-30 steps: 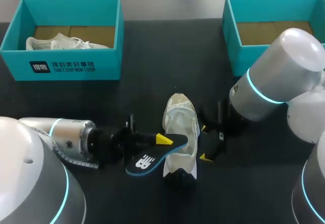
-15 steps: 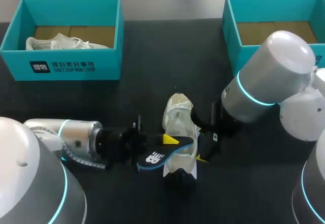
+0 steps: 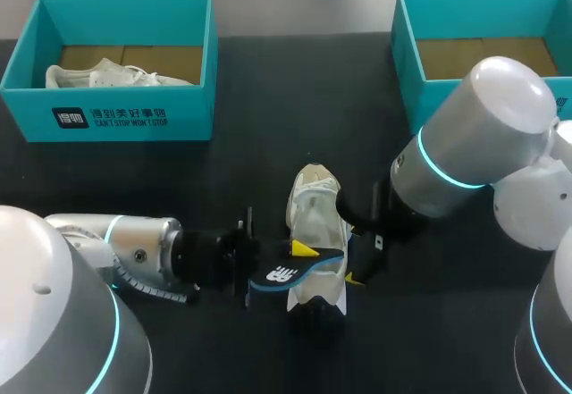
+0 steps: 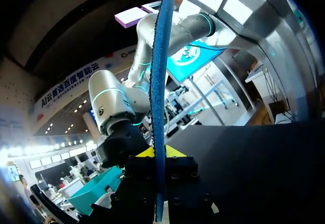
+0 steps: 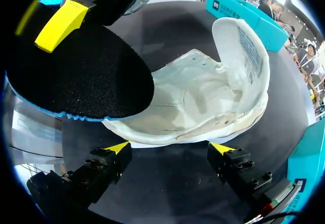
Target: Take the shoe out of the shoebox, open the shoe tongue, remove and reinsert the insole, then place the shoe into the shoebox
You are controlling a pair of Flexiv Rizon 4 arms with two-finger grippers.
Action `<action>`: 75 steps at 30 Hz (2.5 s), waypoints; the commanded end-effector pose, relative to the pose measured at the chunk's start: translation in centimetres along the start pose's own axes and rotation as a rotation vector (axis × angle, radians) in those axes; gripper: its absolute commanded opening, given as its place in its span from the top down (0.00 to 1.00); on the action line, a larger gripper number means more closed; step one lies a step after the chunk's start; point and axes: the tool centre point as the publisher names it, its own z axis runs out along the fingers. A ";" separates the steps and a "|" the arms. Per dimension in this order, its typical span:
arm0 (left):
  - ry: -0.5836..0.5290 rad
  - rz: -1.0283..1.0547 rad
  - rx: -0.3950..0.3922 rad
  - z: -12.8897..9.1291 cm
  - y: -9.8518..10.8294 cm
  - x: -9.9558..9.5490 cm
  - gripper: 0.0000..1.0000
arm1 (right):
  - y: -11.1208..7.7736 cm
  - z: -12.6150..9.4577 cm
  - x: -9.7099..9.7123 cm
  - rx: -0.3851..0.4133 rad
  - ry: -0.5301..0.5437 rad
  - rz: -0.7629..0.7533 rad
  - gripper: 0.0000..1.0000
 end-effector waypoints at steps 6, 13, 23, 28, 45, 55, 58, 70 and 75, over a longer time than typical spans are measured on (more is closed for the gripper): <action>0.007 -0.006 -0.008 0.4 0.8 0.1 1.00 | 0.0 0.1 0.1 0.000 -0.004 0.001 0.00; 0.010 -0.012 -0.014 0.8 1.3 0.2 1.00 | 0.0 0.1 0.1 0.000 -0.004 0.001 0.00; 0.018 -0.021 -0.030 0.0 2.0 0.5 1.00 | 0.0 0.1 0.1 0.000 -0.004 0.001 0.00; 0.014 -0.020 -0.022 -0.2 2.3 0.3 1.00 | 0.0 0.1 0.1 0.000 -0.004 0.001 0.00; 0.046 0.037 0.019 0.0 3.6 0.3 1.00 | 0.0 0.1 0.1 0.000 -0.004 0.001 0.00; 0.085 0.099 -0.012 -0.1 4.4 0.6 1.00 | 0.0 0.1 0.1 0.000 -0.004 0.001 0.00; 0.086 0.102 -0.017 -0.1 4.6 0.7 1.00 | 0.0 0.1 0.1 0.000 -0.004 0.001 0.00; 0.088 0.145 -0.023 -0.6 5.3 1.2 1.00 | 0.0 0.1 0.1 0.000 -0.004 0.001 0.00; 0.081 0.158 -0.047 -0.8 5.6 0.8 1.00 | 0.0 0.1 0.1 0.000 -0.004 0.001 0.00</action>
